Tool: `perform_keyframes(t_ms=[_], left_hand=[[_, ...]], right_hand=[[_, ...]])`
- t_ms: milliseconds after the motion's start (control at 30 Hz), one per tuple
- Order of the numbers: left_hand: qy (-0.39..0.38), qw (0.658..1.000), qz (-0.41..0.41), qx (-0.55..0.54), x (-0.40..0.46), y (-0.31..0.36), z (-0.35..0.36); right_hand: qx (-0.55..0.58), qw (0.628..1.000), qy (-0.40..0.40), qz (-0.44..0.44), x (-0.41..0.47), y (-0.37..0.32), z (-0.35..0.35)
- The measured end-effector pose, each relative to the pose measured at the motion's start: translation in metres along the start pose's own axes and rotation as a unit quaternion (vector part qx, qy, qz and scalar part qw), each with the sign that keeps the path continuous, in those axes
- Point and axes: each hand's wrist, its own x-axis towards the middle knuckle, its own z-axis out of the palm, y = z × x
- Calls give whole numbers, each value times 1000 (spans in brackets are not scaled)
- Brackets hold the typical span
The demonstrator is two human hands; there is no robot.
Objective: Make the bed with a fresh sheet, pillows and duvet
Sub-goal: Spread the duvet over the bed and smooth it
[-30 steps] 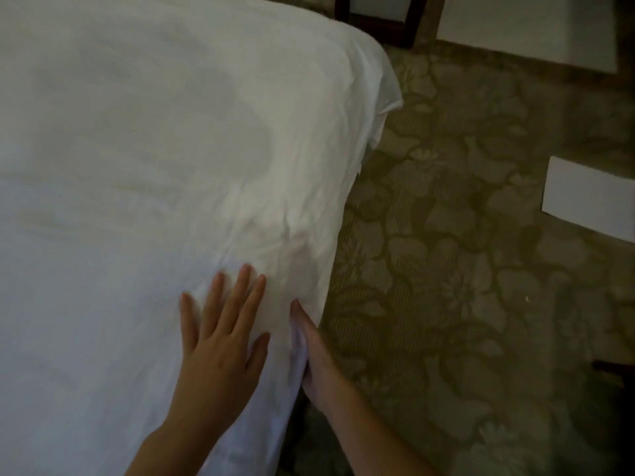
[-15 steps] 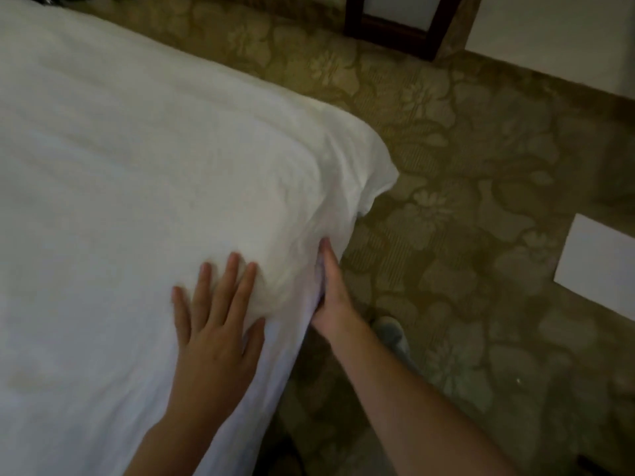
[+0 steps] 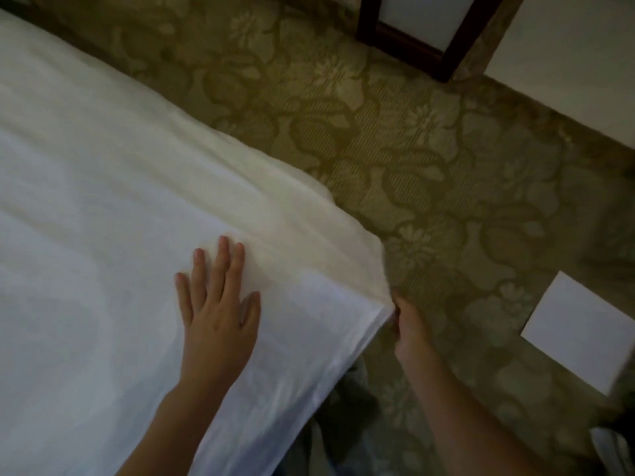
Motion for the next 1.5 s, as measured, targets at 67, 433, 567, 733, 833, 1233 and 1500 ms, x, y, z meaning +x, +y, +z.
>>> perform_keyframes(t_ms=[67,433,567,733,833,1233,1500], left_hand=[[7,1000,0,20,7,-6,-2],[42,998,-51,14,81,-18,-18],[58,995,-83,-3,123,-34,-31],[68,988,-139,-8,164,-59,-44],[72,986,-148,5,178,-66,-47],[95,982,-165,13,201,-87,-71],[143,936,-316,59,287,-155,-102]], right_hand=[[-127,990,64,1,15,8,1],[-358,866,-134,-322,-16,-48,114],[-319,946,5,-62,9,-102,109],[-248,940,-108,-207,-27,-165,177],[-373,858,-226,-271,-41,-183,221],[-841,531,-81,-68,33,-219,294],[-445,543,-413,-579,-73,-227,464]])
